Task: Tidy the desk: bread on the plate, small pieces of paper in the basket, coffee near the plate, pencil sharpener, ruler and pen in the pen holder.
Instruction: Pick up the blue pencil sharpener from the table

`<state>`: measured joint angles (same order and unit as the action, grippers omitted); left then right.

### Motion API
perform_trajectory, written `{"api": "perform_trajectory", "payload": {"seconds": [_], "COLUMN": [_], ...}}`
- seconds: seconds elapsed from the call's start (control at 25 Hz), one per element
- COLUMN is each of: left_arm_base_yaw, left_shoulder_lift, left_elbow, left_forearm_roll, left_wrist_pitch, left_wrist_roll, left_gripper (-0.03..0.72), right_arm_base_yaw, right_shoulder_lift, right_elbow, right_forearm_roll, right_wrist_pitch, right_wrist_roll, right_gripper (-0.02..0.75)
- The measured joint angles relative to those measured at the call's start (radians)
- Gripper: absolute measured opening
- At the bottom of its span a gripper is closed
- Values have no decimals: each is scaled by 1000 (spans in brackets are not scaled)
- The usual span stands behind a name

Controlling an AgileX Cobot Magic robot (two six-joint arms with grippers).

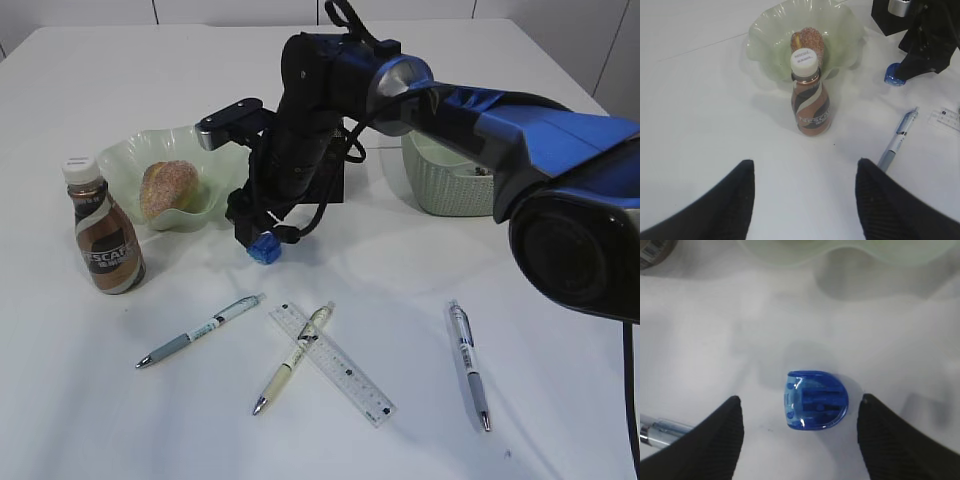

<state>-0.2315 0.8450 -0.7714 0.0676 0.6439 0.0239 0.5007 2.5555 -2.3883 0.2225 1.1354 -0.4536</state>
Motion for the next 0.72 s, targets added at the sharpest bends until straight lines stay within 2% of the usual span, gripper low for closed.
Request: {"api": "perform_trajectory", "payload": {"seconds": [0.72], "left_arm_base_yaw": [0], "left_shoulder_lift": [0], "left_elbow": [0], "left_forearm_roll": [-1], "left_wrist_pitch": [0], "left_wrist_roll": [0], "left_gripper": [448], "right_arm_base_yaw": [0], "right_shoulder_lift": [22], "right_elbow": [0], "right_forearm_roll": [-26], "right_wrist_pitch": [-52], "right_wrist_roll": [0], "right_gripper": [554]}}
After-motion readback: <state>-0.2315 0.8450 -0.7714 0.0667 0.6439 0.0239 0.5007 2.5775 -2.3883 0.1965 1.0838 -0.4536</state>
